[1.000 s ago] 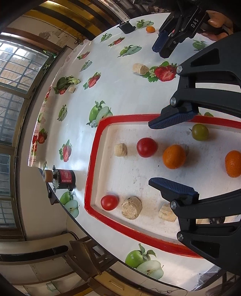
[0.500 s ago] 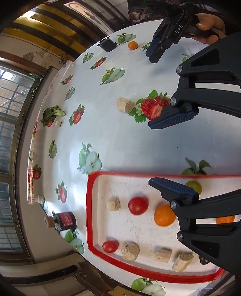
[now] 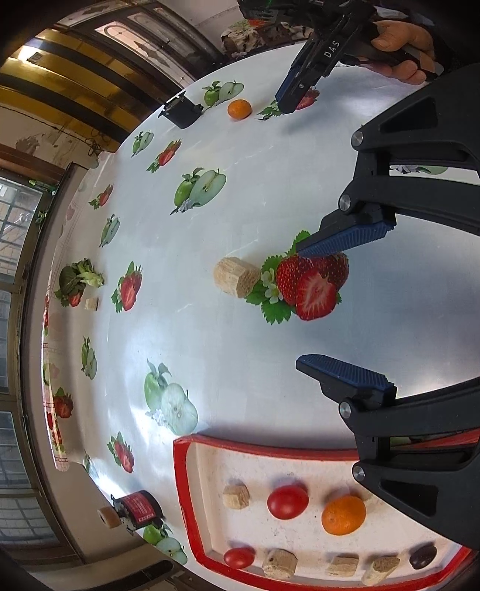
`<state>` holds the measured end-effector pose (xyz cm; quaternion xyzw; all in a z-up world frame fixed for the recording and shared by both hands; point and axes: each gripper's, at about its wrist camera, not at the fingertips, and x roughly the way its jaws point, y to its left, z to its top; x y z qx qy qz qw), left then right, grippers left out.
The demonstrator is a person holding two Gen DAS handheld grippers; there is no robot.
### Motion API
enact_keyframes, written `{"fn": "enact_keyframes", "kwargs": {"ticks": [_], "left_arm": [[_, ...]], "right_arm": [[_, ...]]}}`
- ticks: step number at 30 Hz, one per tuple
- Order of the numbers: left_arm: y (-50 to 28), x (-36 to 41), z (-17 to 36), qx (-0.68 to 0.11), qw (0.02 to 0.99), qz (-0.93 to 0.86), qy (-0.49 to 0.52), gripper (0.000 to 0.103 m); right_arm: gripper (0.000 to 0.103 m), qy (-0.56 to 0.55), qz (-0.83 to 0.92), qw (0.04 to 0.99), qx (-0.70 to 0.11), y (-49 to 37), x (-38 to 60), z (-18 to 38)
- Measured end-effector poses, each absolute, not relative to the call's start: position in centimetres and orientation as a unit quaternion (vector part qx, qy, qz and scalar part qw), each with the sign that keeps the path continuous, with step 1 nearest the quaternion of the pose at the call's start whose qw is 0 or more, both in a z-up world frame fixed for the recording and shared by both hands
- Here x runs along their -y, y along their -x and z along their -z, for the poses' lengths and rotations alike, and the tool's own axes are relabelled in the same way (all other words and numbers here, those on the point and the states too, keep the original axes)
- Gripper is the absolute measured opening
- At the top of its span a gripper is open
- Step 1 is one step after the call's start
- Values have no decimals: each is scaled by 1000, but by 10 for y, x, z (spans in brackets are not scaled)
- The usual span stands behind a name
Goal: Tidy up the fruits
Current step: 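Move the left tool to the cork cylinder while the right tool approaches the loose orange, then grasp the cork cylinder with the left tool while the right tool grasps the orange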
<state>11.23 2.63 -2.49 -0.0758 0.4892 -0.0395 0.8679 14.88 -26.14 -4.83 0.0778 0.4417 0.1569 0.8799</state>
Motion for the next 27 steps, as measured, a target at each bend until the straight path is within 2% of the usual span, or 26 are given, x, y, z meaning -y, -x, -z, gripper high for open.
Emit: {"fn": "enact_keyframes", "kwargs": {"ticks": [9,12,17,20,22,23,24,25,27], "left_arm": [[-143,-4,39,-500,861,64,59,53],[-159,-1,46,-504,860,60,52,53],[-185,3,61,-514,855,52,45,53],[-192,9,62,-500,865,49,24,52],[-193,12,62,-496,867,50,15,40],[-193,12,62,-494,868,50,10,34],[-192,12,62,-495,867,54,11,34],[-191,11,61,-496,866,58,14,34],[-186,11,61,-498,865,59,13,34]], "right_arm": [[60,-79,-109,891,-434,-171,302,49],[64,-71,-93,892,-436,-189,309,51],[64,-50,-67,893,-442,-219,313,61],[64,-50,-59,893,-443,-230,316,68],[60,-44,-56,896,-437,-233,315,69],[48,-42,-56,897,-435,-232,314,68],[39,-44,-62,897,-435,-232,313,68],[35,-48,-72,896,-435,-231,312,67],[36,-41,-72,896,-436,-230,308,66]]}}
